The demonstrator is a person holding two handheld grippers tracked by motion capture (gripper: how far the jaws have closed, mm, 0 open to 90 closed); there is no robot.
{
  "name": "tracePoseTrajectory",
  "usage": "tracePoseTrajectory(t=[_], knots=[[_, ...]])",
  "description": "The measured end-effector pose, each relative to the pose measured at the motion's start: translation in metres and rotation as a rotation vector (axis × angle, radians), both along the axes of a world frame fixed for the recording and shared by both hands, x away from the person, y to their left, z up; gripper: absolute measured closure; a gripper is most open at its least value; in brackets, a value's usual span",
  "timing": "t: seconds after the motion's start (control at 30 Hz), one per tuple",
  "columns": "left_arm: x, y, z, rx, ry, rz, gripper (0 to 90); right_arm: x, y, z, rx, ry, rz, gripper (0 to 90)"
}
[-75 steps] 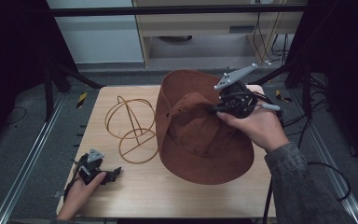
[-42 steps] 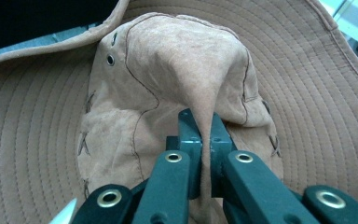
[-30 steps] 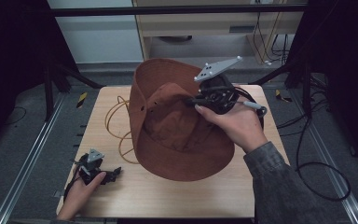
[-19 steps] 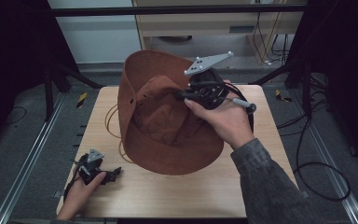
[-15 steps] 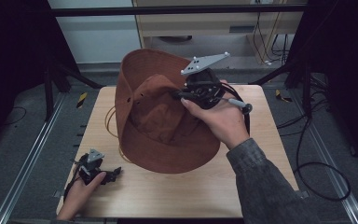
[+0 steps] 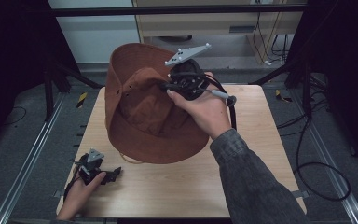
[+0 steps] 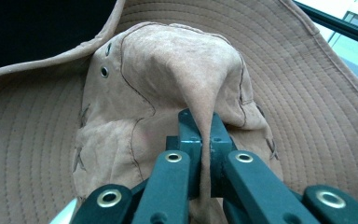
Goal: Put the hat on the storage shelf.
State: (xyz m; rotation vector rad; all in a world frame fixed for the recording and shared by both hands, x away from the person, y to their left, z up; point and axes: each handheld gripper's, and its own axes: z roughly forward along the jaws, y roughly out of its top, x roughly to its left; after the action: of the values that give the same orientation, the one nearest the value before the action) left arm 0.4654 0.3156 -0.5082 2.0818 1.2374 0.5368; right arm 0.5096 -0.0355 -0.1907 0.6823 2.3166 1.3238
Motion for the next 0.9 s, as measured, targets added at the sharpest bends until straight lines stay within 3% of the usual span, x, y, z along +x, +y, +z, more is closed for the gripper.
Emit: tracePoseTrajectory(t=[0.17, 0.9], knots=[[0.0, 0.0, 0.0, -0.001, 0.0, -0.001, 0.0, 0.003, 0.009, 0.005, -0.02, -0.003, 0.008, 89.2], [0.0, 0.0, 0.0, -0.001, 0.0, -0.001, 0.0, 0.018, 0.036, 0.018, -0.012, -0.019, 0.006, 89.1]])
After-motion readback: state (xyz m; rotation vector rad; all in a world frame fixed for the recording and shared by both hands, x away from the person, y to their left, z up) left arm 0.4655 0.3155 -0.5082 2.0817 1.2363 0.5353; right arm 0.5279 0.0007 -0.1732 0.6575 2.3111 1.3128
